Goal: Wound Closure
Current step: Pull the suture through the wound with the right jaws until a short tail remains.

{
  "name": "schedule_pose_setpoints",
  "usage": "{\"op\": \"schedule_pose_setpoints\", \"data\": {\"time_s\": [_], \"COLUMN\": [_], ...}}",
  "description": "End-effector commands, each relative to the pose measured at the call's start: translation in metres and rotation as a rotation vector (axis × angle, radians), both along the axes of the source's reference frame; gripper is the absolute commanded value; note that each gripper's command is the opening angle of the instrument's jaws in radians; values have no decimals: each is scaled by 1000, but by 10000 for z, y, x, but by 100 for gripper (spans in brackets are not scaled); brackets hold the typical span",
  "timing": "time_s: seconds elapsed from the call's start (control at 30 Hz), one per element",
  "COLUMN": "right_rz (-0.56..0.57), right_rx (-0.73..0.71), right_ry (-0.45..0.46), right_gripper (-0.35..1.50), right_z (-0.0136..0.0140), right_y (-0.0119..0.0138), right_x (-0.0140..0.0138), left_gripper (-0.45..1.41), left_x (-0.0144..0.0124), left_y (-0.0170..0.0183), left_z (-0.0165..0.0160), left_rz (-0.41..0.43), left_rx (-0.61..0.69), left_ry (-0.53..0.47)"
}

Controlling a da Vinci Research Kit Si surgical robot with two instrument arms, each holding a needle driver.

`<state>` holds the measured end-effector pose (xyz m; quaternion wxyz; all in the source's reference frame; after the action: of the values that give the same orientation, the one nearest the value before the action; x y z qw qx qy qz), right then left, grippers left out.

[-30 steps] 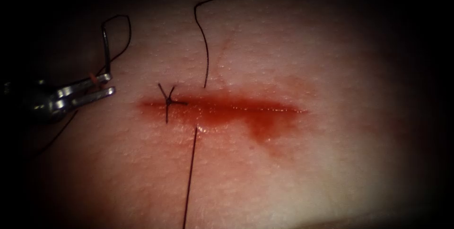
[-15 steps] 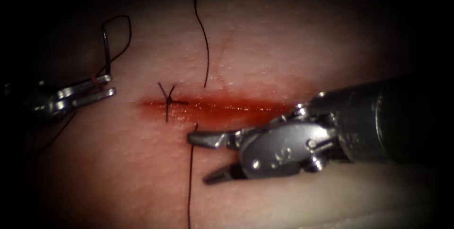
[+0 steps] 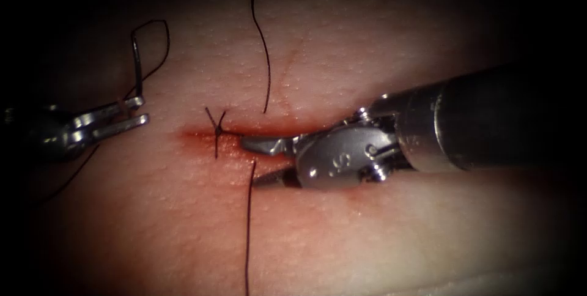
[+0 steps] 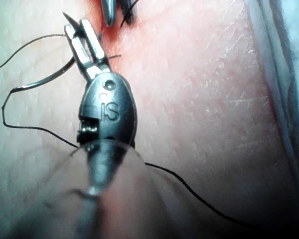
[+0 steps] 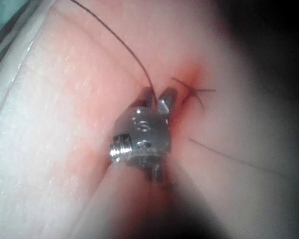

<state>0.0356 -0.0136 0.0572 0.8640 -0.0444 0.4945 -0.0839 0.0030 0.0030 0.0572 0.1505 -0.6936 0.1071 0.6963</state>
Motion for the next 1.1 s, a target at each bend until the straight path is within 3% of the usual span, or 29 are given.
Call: {"op": "schedule_pose_setpoints", "data": {"time_s": [0.03,0.3,0.8,1.1], "right_rz": [4,-14,-130,-179], "right_rx": [6,19,38,88], "right_ry": [3,21,86,108], "right_gripper": [-35,-35,-35,-35], "right_z": [3,-16,-127,-159], "right_y": [0,-13,-122,-163], "right_x": [7,6,7,17], "left_gripper": [-45,-45,-45,-45], "left_x": [-5,-5,-5,-6], "left_y": [1,1,2,2], "left_z": [6,7,8,8], "left_rz": [0,0,0,2], "left_rx": [-1,-1,-2,-2], "left_ry": [-1,-1,-1,1]}}
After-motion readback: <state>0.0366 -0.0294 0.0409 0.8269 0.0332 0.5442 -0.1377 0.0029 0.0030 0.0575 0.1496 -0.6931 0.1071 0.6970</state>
